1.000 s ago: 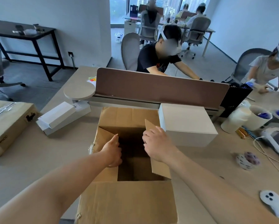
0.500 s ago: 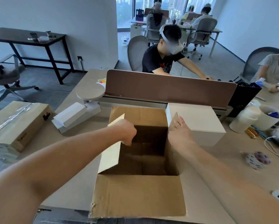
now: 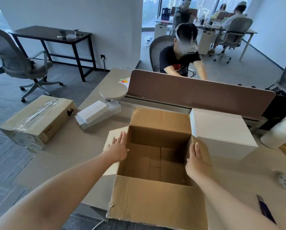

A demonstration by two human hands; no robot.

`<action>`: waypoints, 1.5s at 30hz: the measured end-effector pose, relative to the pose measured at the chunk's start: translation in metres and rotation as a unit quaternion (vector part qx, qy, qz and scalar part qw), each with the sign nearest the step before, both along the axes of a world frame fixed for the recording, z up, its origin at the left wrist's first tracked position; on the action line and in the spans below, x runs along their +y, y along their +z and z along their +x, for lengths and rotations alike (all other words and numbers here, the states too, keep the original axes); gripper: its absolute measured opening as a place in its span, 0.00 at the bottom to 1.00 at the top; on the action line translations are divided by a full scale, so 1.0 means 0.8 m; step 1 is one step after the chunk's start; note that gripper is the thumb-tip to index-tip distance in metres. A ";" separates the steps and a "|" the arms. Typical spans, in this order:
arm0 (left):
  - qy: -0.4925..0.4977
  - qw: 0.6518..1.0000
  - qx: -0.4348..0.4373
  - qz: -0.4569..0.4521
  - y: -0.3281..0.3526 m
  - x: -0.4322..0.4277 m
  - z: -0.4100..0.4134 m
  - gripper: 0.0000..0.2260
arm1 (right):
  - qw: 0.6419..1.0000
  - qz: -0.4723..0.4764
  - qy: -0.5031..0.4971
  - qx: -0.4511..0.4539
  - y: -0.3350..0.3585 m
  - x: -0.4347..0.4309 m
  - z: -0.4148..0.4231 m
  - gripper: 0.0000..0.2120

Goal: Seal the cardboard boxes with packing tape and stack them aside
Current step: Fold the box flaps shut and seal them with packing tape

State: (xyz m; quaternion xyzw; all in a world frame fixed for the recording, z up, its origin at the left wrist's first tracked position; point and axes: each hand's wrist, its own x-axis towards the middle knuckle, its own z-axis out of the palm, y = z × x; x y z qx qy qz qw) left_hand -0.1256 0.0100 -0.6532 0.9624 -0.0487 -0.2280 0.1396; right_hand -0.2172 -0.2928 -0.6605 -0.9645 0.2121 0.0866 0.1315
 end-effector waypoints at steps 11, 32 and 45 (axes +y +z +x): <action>0.156 0.936 0.046 -0.311 -0.035 0.004 0.002 0.23 | 0.945 0.268 -0.140 -0.127 -0.018 -0.022 0.009 0.27; 0.088 0.909 -0.101 -0.395 0.126 -0.367 0.086 0.20 | 0.949 0.285 0.044 -0.123 0.093 -0.246 0.111 0.13; 0.195 0.931 0.087 -0.295 0.026 -0.498 0.131 0.36 | 0.967 0.203 -0.137 -0.065 -0.006 -0.447 0.166 0.40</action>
